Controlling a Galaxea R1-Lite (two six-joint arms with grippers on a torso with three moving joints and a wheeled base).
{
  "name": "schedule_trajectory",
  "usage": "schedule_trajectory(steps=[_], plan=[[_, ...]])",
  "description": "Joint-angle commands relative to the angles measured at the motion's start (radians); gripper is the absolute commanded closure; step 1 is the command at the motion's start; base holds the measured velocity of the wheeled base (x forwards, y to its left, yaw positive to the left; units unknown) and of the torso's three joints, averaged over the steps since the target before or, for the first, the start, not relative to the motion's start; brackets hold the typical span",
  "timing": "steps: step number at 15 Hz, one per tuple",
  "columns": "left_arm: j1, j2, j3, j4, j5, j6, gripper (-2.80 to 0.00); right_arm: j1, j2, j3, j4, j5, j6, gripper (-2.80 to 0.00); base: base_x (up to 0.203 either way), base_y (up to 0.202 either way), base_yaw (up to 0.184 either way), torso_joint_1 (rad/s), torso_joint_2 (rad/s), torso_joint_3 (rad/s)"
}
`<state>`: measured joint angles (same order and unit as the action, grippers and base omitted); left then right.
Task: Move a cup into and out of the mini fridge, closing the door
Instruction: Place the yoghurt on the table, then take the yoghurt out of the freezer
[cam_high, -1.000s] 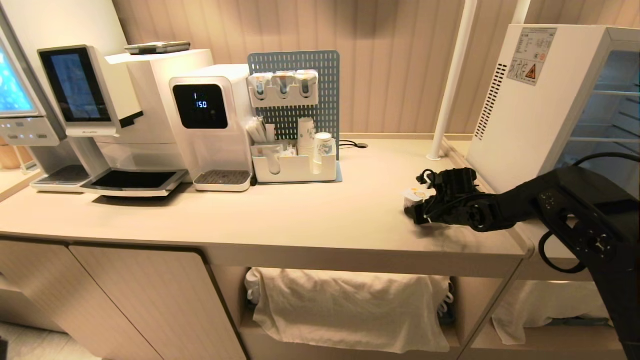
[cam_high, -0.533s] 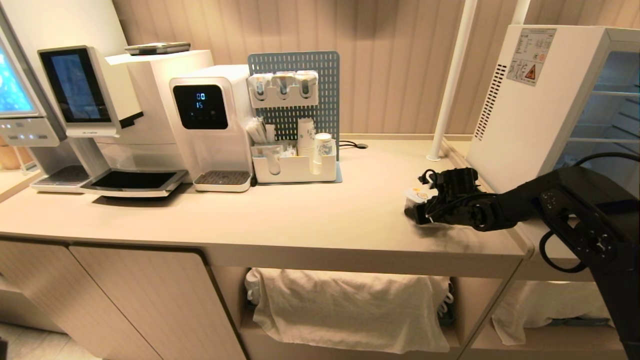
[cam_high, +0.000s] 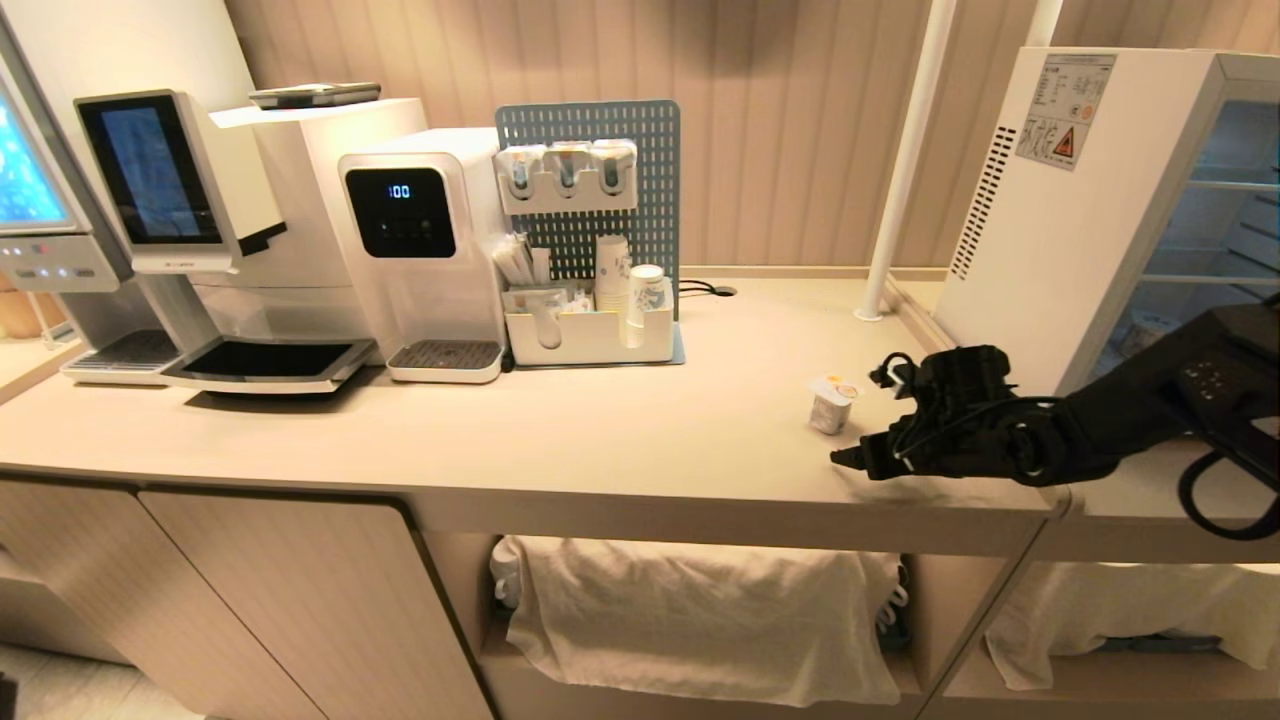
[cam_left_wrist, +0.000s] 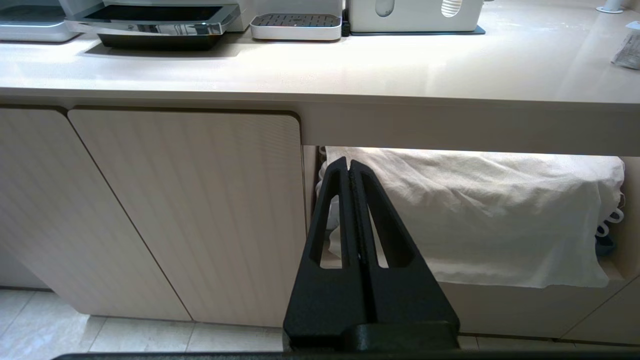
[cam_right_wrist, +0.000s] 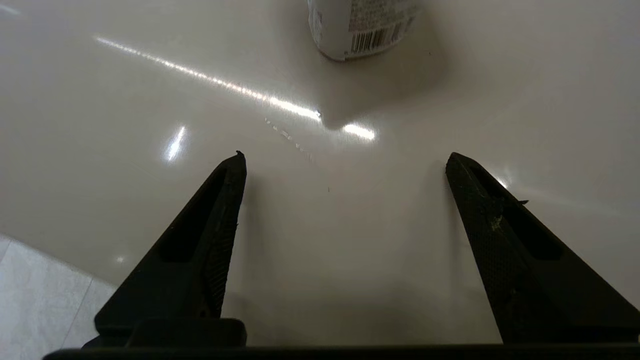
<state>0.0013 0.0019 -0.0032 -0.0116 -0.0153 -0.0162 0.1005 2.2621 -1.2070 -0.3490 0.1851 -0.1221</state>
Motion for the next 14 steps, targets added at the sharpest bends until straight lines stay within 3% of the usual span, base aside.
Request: schedule_trajectory(steps=[1,2,3,6,8,10,14], plan=[[0.000,0.000,0.000,-0.001,0.000,-0.001,0.00,-0.007,-0.218,0.222,-0.093,0.014,-0.001,-2.80,0.000,0.000,0.000,0.000,0.00,0.000],[0.000,0.000,0.000,-0.001,0.000,-0.001,0.00,-0.010,-0.300,0.317,-0.135,0.018,-0.001,-2.80,0.000,0.000,0.000,0.000,0.00,0.000],[0.000,0.000,0.000,-0.001,0.000,-0.001,0.00,-0.013,-0.388,0.402,-0.174,0.020,-0.001,0.00,0.000,0.000,0.000,0.000,0.00,0.000],[0.000,0.000,0.000,-0.001,0.000,-0.001,0.00,-0.026,-0.692,0.598,-0.231,0.031,0.027,0.00,0.000,0.000,0.000,0.000,0.00,0.000],[0.000,0.000,0.000,-0.001,0.000,-0.001,0.00,-0.031,-0.934,0.665,-0.158,0.032,0.058,0.00,0.000,0.000,0.000,0.000,0.00,0.000],[0.000,0.000,0.000,-0.001,0.000,-0.001,0.00,-0.034,-1.171,0.673,0.038,0.010,0.095,0.00,0.000,0.000,0.000,0.000,0.00,0.000],[0.000,0.000,0.000,-0.001,0.000,-0.001,0.00,-0.033,-1.578,0.652,0.453,-0.204,0.222,0.00,0.000,0.000,0.000,0.000,0.00,0.000]])
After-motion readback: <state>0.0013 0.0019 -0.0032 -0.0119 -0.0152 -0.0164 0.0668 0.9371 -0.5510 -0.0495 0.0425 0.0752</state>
